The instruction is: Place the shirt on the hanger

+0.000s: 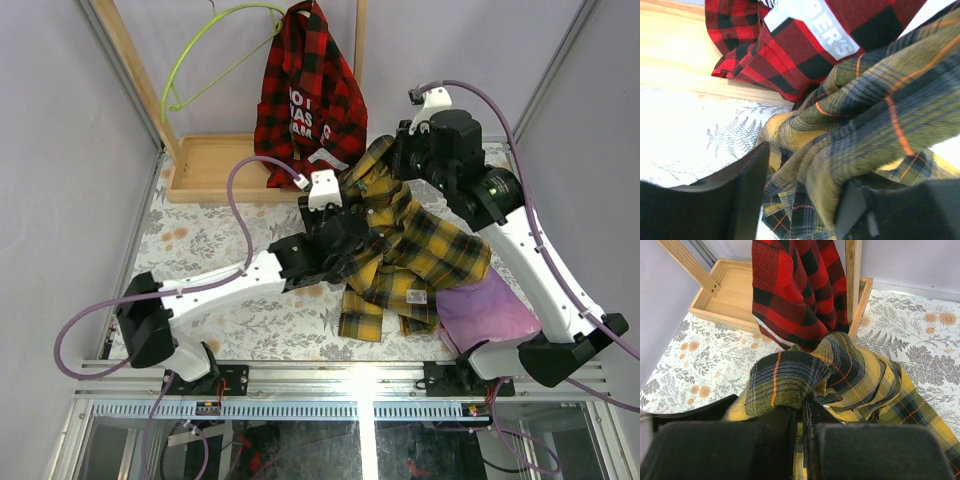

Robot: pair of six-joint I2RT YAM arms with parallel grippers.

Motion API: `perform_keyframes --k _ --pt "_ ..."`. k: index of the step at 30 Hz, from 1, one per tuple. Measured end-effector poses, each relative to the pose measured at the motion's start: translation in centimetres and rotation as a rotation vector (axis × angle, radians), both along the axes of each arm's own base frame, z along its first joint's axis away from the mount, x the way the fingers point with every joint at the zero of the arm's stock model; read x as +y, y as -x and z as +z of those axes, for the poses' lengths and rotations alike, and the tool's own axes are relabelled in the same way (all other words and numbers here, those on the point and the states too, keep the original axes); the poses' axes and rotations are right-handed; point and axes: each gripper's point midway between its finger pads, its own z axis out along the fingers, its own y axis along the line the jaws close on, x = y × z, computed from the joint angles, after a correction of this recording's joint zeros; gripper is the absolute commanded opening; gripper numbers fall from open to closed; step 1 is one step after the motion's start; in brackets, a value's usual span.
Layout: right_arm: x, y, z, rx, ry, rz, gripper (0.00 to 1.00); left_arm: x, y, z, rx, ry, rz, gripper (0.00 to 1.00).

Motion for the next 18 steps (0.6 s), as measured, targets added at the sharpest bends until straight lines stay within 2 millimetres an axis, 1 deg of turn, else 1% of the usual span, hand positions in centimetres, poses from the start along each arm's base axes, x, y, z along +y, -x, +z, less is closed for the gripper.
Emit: perform_keyframes --k 4,6,9,11,13,15,17,18 --pt "0.2 0.1 -1.0 0.024 0.001 0.007 0.0 0.8 0.6 1.5 -0.009 0.044 -0.023 0.2" --pt "0.4 0.3 -1.4 0.035 -0.001 0.017 0.0 1.0 0.7 1.7 -0.005 0.061 -0.042 0.12" --pt "0.5 0.4 -1.8 0.043 -0.001 0.026 0.0 1.1 0.7 1.5 0.011 0.072 -0.079 0.01" --pt "0.6 0.5 -1.9 0.045 -0.003 0.038 0.0 1.2 0.6 1.5 0.023 0.069 -0.109 0.0" --pt "0.7 0.7 -1.4 0.03 -0.007 0.046 0.0 1.4 0.6 2.3 0.024 0.069 -0.139 0.0" --pt "0.6 0.8 -0.4 0.005 -0.008 0.053 0.0 1.7 0.5 4.3 0.005 0.077 -0.169 0.0" --pt "0.7 0.8 2.0 -0.049 -0.024 0.068 0.0 1.9 0.5 8.1 -0.043 0.098 -0.197 0.0" --pt "0.7 0.9 3.7 -0.086 -0.04 0.076 0.0 2.0 0.4 10.2 -0.076 0.115 -0.205 0.0"
